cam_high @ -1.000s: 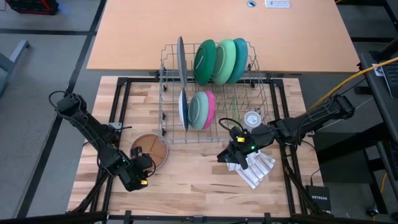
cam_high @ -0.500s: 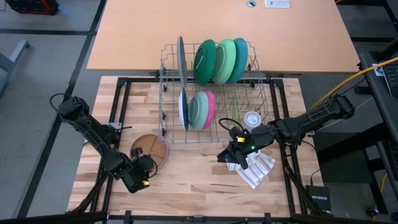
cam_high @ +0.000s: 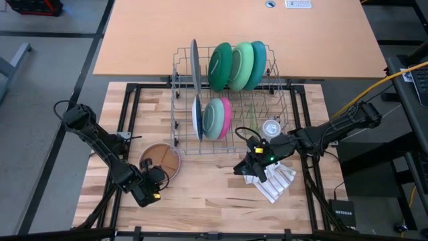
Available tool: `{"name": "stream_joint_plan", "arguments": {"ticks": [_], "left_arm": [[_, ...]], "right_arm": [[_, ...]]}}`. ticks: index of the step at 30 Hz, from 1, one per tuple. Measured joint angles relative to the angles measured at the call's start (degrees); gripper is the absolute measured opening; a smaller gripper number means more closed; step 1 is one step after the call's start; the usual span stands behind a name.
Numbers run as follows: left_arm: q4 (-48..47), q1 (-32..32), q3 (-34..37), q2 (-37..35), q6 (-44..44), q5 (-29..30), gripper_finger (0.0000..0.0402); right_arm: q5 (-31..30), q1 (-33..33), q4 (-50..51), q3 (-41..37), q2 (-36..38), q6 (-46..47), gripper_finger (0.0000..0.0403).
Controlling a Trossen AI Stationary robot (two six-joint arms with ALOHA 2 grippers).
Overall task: Sort dishes
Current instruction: Put the brown plate in the dish rack
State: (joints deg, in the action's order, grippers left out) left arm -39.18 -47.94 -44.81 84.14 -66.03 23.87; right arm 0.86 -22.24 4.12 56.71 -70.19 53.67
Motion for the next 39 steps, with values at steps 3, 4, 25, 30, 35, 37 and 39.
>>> {"name": "stream_joint_plan", "arguments": {"ticks": [3, 4, 25, 30, 35, 37, 39], "left_arm": [[-0.1, 0.0, 0.4, 0.0, -0.8, -0.3, 0.0132], [0.0, 0.0, 0.4, 0.0, -0.8, -0.3, 0.0129], [1.1, 0.0, -0.9, 0.0, -0.8, -0.3, 0.0006], [0.9, 0.0, -2.0, 0.0, -0.2, -0.4, 0.0008], [0.8, 0.0, -3.0, 0.0, 0.1, -0.4, 0.0004], [0.9, -0.1, -3.6, 0.0, 0.3, -0.4, 0.0005], [1.2, -0.4, -4.4, 0.0, 1.9, -0.4, 0.0004]], "right_arm": [[0.0, 0.0, 0.2, 0.0, 0.0, 0.0, 0.0124], [0.0, 0.0, 0.3, 0.0, 0.0, 0.0, 0.0124], [0.0, 0.0, 0.1, 0.0, -0.9, 0.0, 0.0124], [0.2, 0.1, 0.4, 0.0, -3.2, 0.0, 0.0124], [0.2, 0.1, 0.1, 0.0, -7.2, 0.0, 0.0124], [0.2, 0.1, 0.0, 0.0, -9.3, 0.0, 0.0124], [0.1, 0.1, -0.8, 0.0, -11.7, -0.1, 0.0124]]}}
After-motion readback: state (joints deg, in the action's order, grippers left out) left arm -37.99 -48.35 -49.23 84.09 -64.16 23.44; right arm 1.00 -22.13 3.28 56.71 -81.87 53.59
